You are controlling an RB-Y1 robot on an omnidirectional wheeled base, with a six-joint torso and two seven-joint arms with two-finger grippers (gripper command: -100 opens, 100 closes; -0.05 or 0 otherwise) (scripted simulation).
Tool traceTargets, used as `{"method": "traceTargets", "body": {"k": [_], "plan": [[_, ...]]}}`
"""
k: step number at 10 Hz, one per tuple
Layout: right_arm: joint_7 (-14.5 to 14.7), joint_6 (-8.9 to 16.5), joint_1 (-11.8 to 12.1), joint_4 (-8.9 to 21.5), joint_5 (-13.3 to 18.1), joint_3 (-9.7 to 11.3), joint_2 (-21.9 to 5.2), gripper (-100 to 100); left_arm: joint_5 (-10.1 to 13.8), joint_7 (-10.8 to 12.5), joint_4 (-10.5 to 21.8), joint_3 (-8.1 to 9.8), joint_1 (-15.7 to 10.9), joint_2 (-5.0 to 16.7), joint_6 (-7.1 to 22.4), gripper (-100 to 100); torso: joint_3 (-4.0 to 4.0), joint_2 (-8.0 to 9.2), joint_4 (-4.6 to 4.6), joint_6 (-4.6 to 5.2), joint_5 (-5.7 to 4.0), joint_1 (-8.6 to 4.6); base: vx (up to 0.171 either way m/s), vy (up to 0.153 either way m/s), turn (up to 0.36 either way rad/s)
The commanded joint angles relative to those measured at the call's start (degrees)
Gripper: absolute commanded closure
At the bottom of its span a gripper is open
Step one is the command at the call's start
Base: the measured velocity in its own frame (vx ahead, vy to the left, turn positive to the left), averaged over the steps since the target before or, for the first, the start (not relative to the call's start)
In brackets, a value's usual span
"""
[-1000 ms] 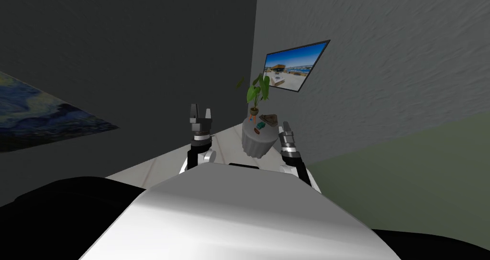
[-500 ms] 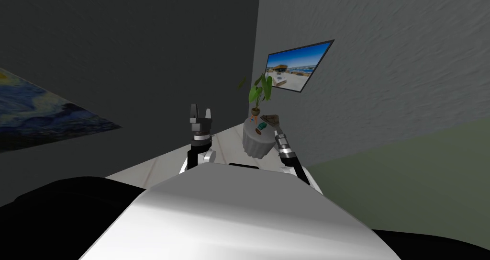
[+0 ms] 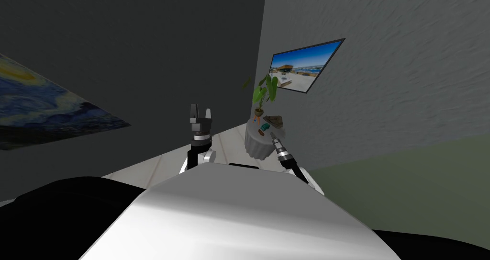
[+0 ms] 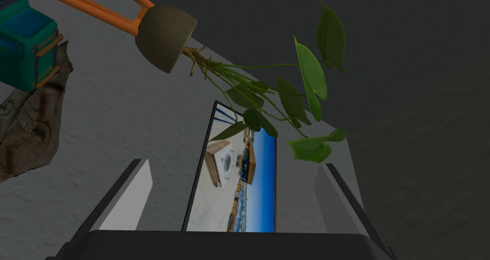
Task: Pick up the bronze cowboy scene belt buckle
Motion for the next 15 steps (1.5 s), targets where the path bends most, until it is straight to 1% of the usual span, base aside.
{"method": "traceTargets", "body": {"k": [1, 4, 5, 6, 7, 8, 9, 10, 11, 13, 14, 15], "plan": [[0.13, 0.25, -0.01, 1.45, 0.15, 0.44, -2.11, -100, 0.0, 0.0, 0.0, 0.0, 0.0, 0.0, 0.0, 0, 0.0, 0.0, 0.0, 0.0, 0.0, 0.0, 0.018, 0.056, 0.043], [0.97, 1.33, -0.71, 6.84, 2.06, 3.44, -7.9, -100, 0.0, 0.0, 0.0, 0.0, 0.0, 0.0, 0.0, 0, -0.01, -0.01, 0.0, 0.0, -0.01, -0.05, 0.033, 0.072, 0.129], [0.97, 1.33, -0.71, 7.45, 2.06, 3.44, -8.83, -100, 0.0, 0.0, 0.0, 0.0, 0.0, 0.0, 0.0, 0, -0.04, -0.07, -0.01, 0.02, 0.02, 0.05, 0.044, 0.066, 0.057], [1.19, 1.57, -0.95, 8.8, 2.86, 4.47, -11.04, -100, 0.0, 0.0, 0.0, 0.0, 0.01, 0.0, 0.0, 0, -0.03, -0.06, -0.01, 0.03, 0.01, -0.02, 0.035, 0.055, 0.145], [1.19, 1.57, -0.95, 9.44, 2.86, 4.47, -11.11, -100, 0.0, 0.0, 0.0, 0.0, 0.0, 0.0, 0.0, 0, -0.03, -0.05, -0.01, 0.0, 0.0, -0.06, 0.028, 0.04, 0.056], [1.39, 1.76, -1.18, 11.41, 3.71, 5.51, -13.39, -100, 0.0, 0.0, 0.0, 0.01, 0.01, 0.0, 0.0, 0, -0.01, -0.01, 0.0, 0.04, -0.01, -0.11, 0.034, 0.05, 0.116], [1.56, 1.91, -1.41, 12.8, 4.63, 6.54, -14.83, -100, 0.0, 0.0, 0.0, 0.0, 0.0, 0.0, 0.0, 0, -0.01, -0.02, 0.0, 0.01, -0.02, -0.08, 0.061, 0.074, 0.21], [1.56, 1.91, -1.41, 13.37, 4.63, 6.54, -15.67, -100, 0.0, 0.0, 0.0, 0.0, 0.0, 0.0, 0.0, 0, -0.06, -0.1, -0.02, 0.0, 0.01, -0.03, 0.057, 0.052, 0.081], [1.7, 2.02, -1.61, 15.32, 5.61, 7.56, -17.92, -100, 0.0, 0.0, 0.0, 0.01, 0.01, 0.0, 0.0, 0, -0.05, -0.09, -0.02, 0.04, 0.0, -0.07, 0.059, 0.05, 0.131], [1.89, 2.11, -1.94, 18.91, 7.7, 9.57, -21.43, -100, 0.0, 0.0, 0.0, 0.0, 0.0, 0.0, 0.0, 0, -0.09, -0.15, -0.03, 0.0, 0.0, -0.04, 0.083, 0.055, 0.231], [1.89, 2.11, -1.94, 19.15, 7.7, 9.57, -22.29, -100, 0.0, 0.0, 0.0, 0.0, 0.01, 0.0, 0.0, 0, -0.12, -0.21, -0.04, 0.02, 0.0, -0.09, 0.074, 0.026, 0.057], [1.94, 2.1, -2.07, 21.02, 8.82, 10.54, -24.38, -100, 0.0, 0.0, 0.0, 0.01, 0.01, 0.01, 0.0, 0, -0.1, -0.17, -0.04, 0.05, -0.02, -0.15, 0.061, 0.032, 0.143]]}}
